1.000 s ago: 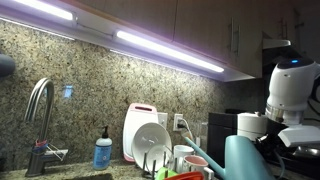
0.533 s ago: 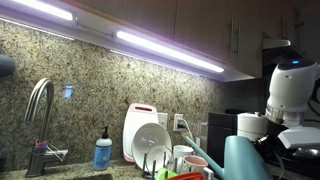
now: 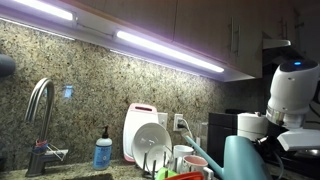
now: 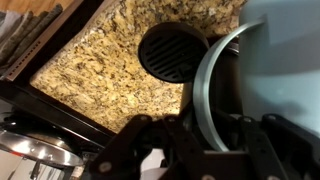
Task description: Tilt the watering can over the mug
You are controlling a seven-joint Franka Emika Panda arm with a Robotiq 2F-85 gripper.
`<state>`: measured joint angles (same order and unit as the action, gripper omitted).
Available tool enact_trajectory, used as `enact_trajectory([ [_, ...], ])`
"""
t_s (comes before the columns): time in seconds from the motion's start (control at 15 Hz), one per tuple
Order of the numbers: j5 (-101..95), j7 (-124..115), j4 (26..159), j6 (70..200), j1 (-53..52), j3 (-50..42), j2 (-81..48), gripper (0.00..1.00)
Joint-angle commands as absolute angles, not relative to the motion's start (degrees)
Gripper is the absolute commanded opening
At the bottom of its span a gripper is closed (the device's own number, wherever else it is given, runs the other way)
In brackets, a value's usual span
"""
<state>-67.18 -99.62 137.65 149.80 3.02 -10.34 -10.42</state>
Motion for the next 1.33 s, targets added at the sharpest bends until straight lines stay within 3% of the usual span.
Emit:
enact_trajectory([
  [0.0, -71.2, -106.1, 136.7, 145.2, 2.4, -11.6, -10.7, 0.02],
  [1.27, -77.8, -116.3, 135.2, 136.6, 2.8, -7.1, -14.2, 0.02],
])
